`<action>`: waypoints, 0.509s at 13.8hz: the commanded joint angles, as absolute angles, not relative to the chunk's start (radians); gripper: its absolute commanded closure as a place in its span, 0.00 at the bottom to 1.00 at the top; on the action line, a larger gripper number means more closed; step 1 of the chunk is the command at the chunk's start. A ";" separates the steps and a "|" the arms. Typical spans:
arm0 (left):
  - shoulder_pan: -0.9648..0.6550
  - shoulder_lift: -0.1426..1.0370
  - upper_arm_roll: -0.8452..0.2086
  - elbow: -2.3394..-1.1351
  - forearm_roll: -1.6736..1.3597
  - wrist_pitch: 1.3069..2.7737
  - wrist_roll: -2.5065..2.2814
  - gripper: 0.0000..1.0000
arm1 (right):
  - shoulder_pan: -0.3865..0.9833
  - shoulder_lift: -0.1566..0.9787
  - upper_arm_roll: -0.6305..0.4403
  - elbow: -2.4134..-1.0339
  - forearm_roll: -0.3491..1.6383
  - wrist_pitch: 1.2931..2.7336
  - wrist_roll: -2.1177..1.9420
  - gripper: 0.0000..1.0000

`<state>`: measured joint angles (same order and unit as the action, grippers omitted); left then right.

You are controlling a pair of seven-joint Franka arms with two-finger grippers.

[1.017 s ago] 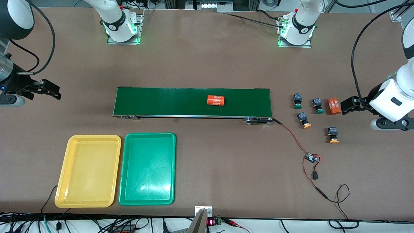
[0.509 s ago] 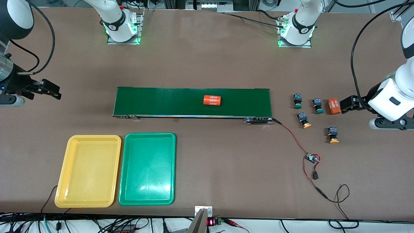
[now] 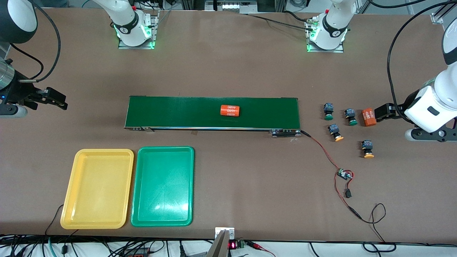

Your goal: Sort buttons by color to trays

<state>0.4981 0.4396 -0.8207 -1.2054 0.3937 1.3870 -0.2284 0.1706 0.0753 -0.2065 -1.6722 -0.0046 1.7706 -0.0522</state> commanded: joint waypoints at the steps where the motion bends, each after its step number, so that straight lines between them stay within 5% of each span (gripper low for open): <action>1: 0.502 0.440 -0.833 -1.200 0.410 1.335 -0.233 0.00 | 0.161 0.084 -0.201 -1.652 0.009 1.773 -0.046 0.00; 7: 0.518 0.446 -0.824 -1.287 0.403 1.269 -0.186 0.00 | 0.161 0.084 -0.201 -1.652 0.009 1.778 -0.046 0.00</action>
<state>0.4991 0.4415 -0.8198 -1.2252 0.3936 1.2898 -0.2197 0.1706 0.0753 -0.2065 -1.6721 -0.0046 1.7801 -0.0522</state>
